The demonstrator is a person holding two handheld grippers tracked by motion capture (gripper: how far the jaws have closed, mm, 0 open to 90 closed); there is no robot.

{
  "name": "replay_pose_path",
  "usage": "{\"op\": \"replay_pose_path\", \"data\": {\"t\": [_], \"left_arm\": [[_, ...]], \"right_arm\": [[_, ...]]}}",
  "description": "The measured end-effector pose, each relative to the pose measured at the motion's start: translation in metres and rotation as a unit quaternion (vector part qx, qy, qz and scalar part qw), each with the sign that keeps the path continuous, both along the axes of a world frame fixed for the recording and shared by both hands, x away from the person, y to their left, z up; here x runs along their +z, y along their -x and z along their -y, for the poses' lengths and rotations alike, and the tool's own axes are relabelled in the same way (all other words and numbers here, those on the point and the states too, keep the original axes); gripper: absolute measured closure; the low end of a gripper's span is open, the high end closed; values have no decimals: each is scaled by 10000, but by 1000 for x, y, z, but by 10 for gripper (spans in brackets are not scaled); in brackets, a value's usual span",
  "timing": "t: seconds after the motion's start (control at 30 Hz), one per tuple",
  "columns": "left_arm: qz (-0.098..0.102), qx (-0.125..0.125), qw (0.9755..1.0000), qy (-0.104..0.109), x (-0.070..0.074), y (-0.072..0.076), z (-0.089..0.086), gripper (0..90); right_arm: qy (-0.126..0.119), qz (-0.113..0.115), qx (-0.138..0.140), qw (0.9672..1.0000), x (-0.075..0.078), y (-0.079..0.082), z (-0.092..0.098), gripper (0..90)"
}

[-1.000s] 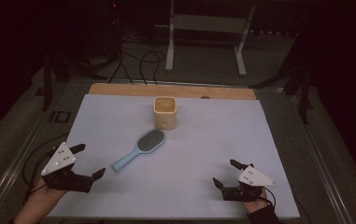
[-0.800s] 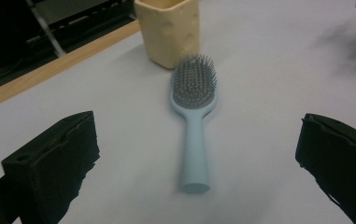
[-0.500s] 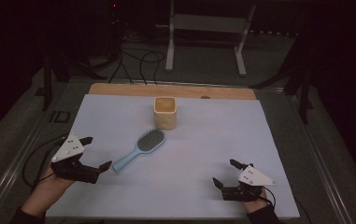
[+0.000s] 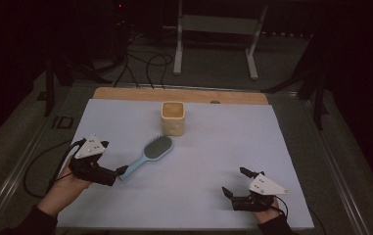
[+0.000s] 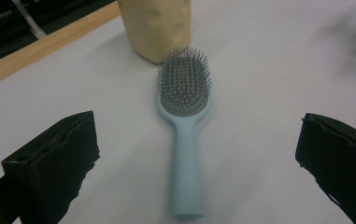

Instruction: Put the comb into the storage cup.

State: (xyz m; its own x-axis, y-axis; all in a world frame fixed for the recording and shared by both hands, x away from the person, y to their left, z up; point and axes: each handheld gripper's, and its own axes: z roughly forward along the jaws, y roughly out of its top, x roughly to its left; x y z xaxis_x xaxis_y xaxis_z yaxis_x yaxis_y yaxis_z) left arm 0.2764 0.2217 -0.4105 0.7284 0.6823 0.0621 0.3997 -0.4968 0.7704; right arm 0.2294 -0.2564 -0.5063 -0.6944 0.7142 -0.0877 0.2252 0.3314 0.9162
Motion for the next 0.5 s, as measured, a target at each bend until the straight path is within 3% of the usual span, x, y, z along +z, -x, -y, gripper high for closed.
{"op": "replay_pose_path", "data": {"t": [0.37,0.5], "left_arm": [[-145,-97,9995,-269,-7,-16,19,0],[-321,-144,9986,-393,-12,-23,27,0]], "right_arm": [[-19,-1,16,10000,0,0,0,93],[-19,-15,13,10000,0,0,0,93]]}}
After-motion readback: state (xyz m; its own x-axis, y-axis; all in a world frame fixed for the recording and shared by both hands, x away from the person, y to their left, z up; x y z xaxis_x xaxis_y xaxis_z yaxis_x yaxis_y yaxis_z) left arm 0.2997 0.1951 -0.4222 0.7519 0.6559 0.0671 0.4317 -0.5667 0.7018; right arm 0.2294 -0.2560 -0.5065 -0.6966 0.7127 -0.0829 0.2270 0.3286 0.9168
